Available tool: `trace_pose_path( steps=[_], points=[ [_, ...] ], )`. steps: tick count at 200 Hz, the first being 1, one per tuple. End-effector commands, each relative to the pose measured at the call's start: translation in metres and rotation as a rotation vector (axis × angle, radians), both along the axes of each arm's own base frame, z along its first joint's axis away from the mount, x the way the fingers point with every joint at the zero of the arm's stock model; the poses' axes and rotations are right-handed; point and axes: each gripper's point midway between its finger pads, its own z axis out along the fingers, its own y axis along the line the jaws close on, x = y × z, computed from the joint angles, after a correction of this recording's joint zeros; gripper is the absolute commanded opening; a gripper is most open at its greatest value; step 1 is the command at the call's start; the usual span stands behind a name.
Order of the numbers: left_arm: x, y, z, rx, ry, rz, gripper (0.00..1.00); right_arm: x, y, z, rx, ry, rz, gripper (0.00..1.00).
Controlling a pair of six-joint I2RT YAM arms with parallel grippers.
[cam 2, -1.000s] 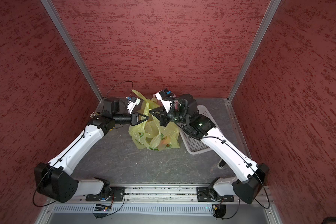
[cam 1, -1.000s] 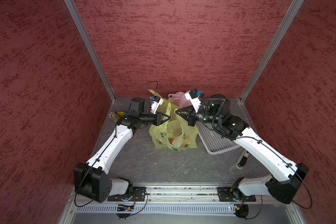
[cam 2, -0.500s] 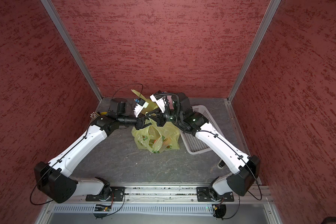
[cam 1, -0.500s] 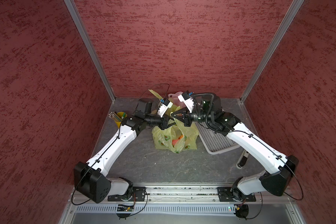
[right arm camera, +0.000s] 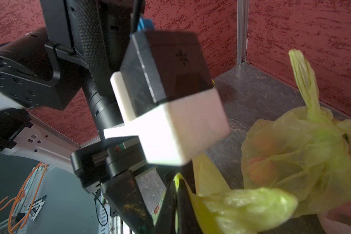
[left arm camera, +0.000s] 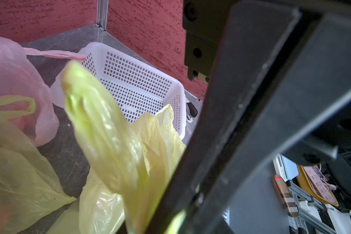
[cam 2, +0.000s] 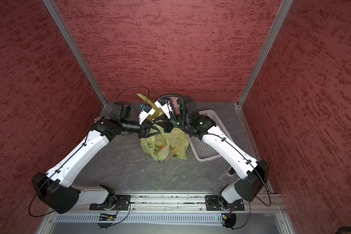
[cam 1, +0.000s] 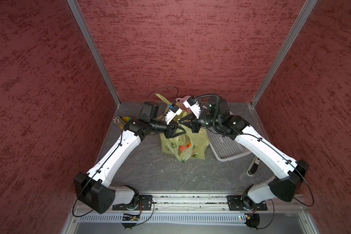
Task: Place the peach into a plastic bag & tie a knot
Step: Cross the plastic bag at the center of the board.
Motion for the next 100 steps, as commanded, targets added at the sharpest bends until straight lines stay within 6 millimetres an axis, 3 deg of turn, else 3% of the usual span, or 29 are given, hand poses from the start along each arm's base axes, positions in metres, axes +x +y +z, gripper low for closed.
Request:
trace_pose_path(
  steps=[1,100],
  points=[
    [-0.004,-0.003,0.002,-0.023,0.021,-0.046,0.39,0.003,0.001,0.010,0.011,-0.030,0.010,0.00],
    [-0.002,0.010,0.023,-0.182,0.058,-0.072,0.40,0.000,0.001,0.011,0.032,-0.025,0.017,0.00]
  ],
)
